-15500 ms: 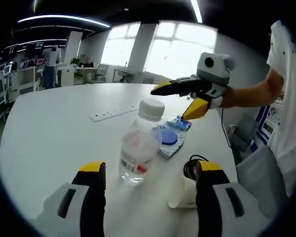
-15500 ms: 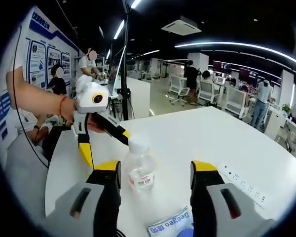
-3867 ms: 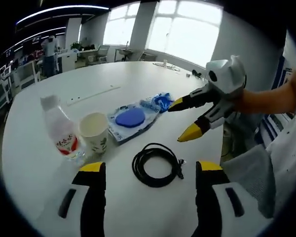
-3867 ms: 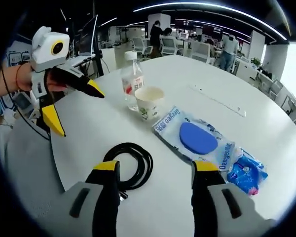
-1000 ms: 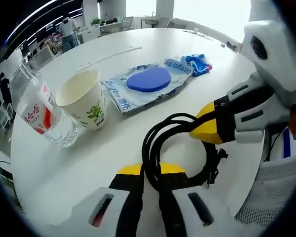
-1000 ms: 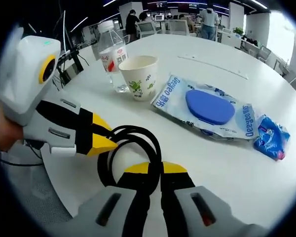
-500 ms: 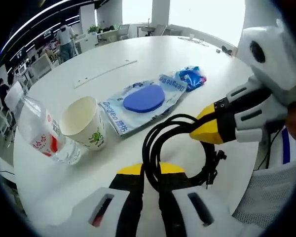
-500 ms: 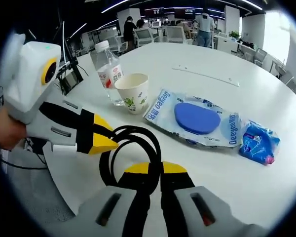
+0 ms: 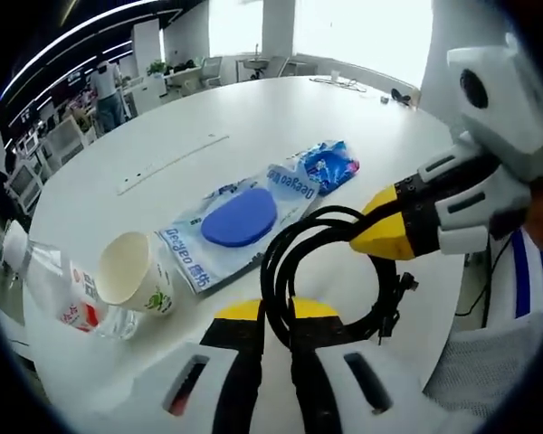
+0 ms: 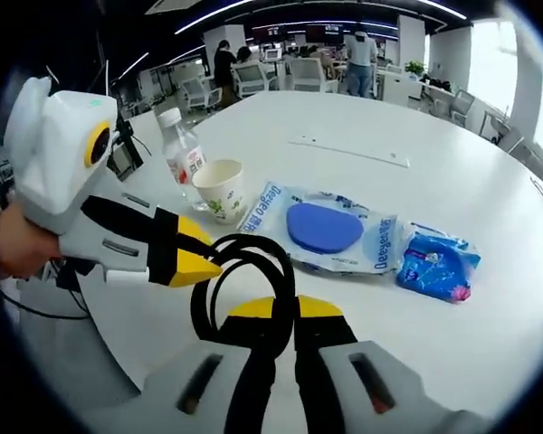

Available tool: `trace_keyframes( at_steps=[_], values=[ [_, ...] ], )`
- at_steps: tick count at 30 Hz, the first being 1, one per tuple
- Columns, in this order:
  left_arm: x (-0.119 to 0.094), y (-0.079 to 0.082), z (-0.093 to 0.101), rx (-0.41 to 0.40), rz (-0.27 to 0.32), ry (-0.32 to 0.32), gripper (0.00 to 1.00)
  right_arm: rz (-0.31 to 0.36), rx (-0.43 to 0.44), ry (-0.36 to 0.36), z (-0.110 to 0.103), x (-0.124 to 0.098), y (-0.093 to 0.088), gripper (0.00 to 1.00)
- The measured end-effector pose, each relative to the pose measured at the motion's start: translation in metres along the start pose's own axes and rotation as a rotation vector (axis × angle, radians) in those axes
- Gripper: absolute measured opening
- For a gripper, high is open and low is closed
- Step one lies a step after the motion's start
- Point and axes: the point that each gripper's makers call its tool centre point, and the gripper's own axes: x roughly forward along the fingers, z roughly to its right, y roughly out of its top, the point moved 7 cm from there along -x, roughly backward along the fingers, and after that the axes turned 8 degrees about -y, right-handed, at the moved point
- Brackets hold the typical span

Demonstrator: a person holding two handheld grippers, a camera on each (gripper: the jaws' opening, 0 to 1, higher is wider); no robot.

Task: Arrange the tabletop items into an orderly group along one side of the table until the central work area is clear of visible clutter.

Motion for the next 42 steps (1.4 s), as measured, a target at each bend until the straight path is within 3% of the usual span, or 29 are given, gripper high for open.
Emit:
trace_keyframes(
  at_steps=[13, 23, 33, 42],
  values=[
    [0.021, 0.033, 0.02, 0.055, 0.005, -0.054, 0.06, 0.016, 0.056, -0.064, 0.036, -0.016, -0.004, 0.03],
    [0.046, 0.046, 0.035, 0.071, -0.019, -0.09, 0.07, 0.005, 0.103, -0.087, 0.065, -0.017, -0.017, 0.03],
    [0.078, 0.052, 0.048, 0.066, -0.059, -0.117, 0.07, -0.023, 0.15, -0.078, 0.093, -0.01, -0.034, 0.03],
    [0.101, 0.051, 0.045, 0.045, -0.099, -0.115, 0.07, -0.045, 0.181, -0.04, 0.109, 0.01, -0.045, 0.04]
  ],
)
